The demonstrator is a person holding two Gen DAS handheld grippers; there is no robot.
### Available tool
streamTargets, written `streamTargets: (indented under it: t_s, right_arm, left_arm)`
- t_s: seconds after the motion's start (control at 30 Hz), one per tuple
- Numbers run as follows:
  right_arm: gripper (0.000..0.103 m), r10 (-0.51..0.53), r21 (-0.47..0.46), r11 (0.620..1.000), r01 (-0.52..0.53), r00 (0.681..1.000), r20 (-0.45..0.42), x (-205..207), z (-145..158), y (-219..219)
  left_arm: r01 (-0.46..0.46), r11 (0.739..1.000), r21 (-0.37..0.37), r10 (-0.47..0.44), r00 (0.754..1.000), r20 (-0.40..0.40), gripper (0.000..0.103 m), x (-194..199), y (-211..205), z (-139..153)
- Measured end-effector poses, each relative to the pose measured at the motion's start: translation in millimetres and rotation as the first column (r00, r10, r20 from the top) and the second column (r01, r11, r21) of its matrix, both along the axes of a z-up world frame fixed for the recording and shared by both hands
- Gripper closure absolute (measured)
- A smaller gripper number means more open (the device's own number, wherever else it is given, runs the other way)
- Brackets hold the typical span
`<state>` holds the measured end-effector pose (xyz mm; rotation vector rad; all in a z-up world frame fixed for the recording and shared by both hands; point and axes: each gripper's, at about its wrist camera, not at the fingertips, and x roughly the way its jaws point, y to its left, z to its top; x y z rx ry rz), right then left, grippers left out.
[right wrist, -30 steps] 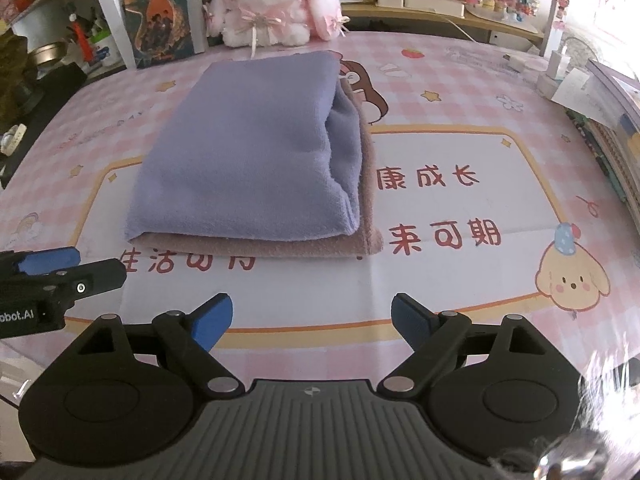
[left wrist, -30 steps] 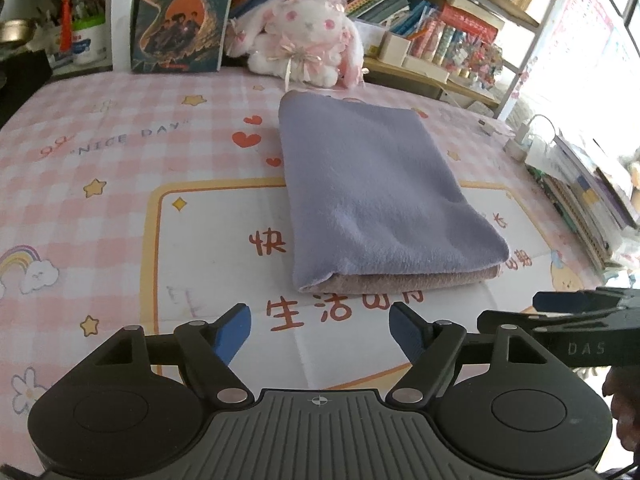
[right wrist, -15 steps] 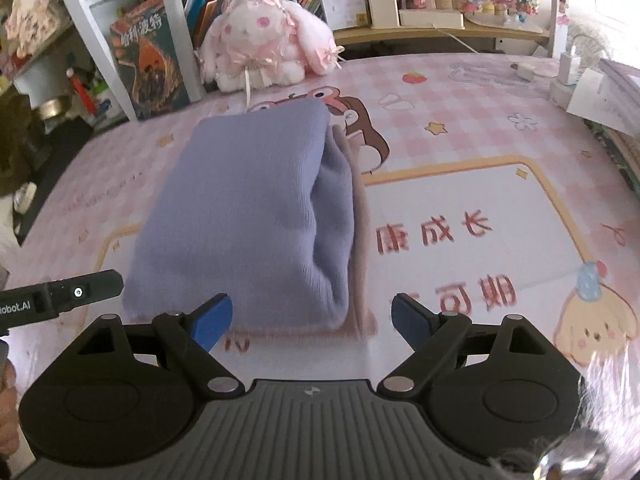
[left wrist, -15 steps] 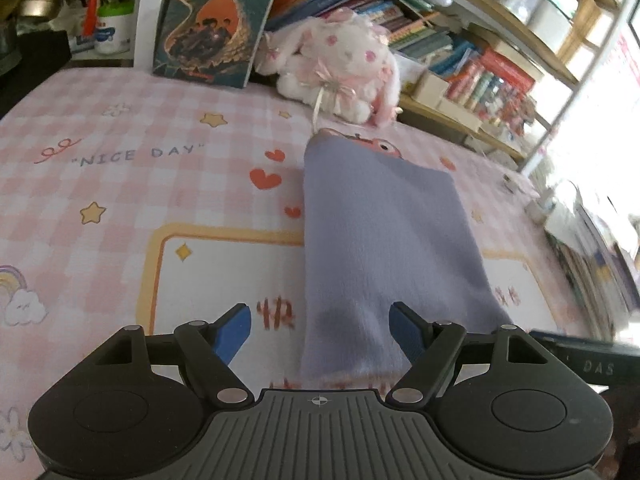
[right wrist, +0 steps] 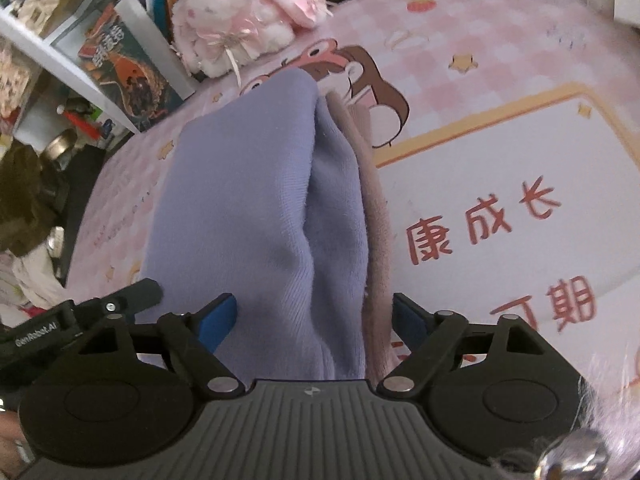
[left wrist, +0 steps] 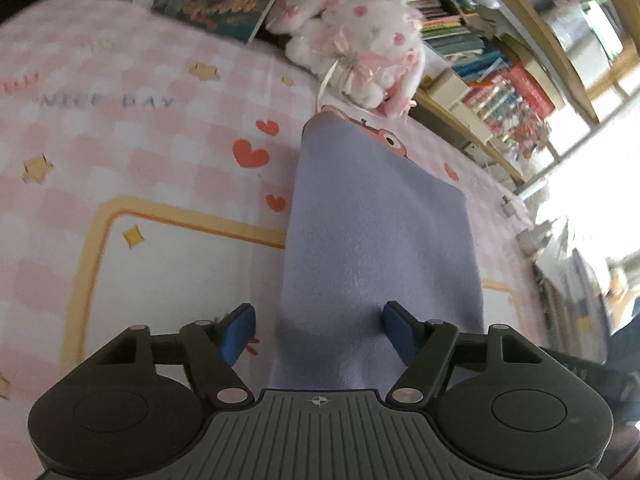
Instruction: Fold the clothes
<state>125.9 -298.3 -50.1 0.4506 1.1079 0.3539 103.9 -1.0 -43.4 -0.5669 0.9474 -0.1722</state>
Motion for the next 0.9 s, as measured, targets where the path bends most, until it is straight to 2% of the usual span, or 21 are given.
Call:
streamTargets:
  t_s: [0.1,0.17,0.27,0.33,0.4,0.47,0.53,0.6,0.73,0.9]
  right_arm:
    - [0.034,0.017,0.007,1.0,-0.017,1.0,0.004,6,0,0]
    - [0.044,0.032,-0.003,0.999,-0.032,0.999,0.011,9,1,2]
    - [0.061,0.069,-0.029,0.997,-0.067,0.996,0.055,9,6,3]
    - [0.072,0.104,-0.058,0.993,-0.098,0.988,0.112,6,13,5]
    - [0.076,0.162,-0.129,0.982,-0.138,0.968,0.194,-3,25,12]
    - [0.077,0.214,-0.197,0.966,-0.166,0.943,0.254,-11,35,19]
    - [0.077,0.21,-0.201,0.966,-0.164,0.949,0.234,-11,33,15]
    - [0.074,0.181,-0.172,0.974,-0.149,0.964,0.192,-5,25,7]
    - [0.058,0.138,-0.104,0.987,-0.127,0.984,0.112,8,12,-3]
    - [0.05,0.095,0.002,0.995,-0.095,0.995,0.037,18,-1,-15]
  left_arm:
    - [-0.036,0.995,-0.089,0.033,0.999,-0.031,0.042,4,2,-9]
    - [-0.044,0.996,-0.078,0.041,0.999,-0.031,0.044,4,-2,-7]
    - [-0.036,0.999,-0.011,0.036,0.999,-0.005,0.055,1,-12,3]
    - [-0.007,0.996,0.09,0.0,0.998,0.07,0.059,-6,-28,19]
    - [0.025,0.981,0.193,-0.053,0.989,0.14,0.059,-12,-46,34]
    - [0.042,0.981,0.191,-0.065,0.992,0.112,0.059,-7,-47,33]
    - [0.043,0.988,0.146,-0.051,0.997,0.051,0.056,0,-41,24]
    - [0.04,0.994,0.106,-0.041,0.999,0.01,0.053,4,-35,16]
    - [0.051,0.998,0.028,-0.051,0.999,-0.019,0.048,11,-23,7]
    - [0.055,0.997,-0.057,-0.058,0.997,-0.051,0.04,21,-19,-7]
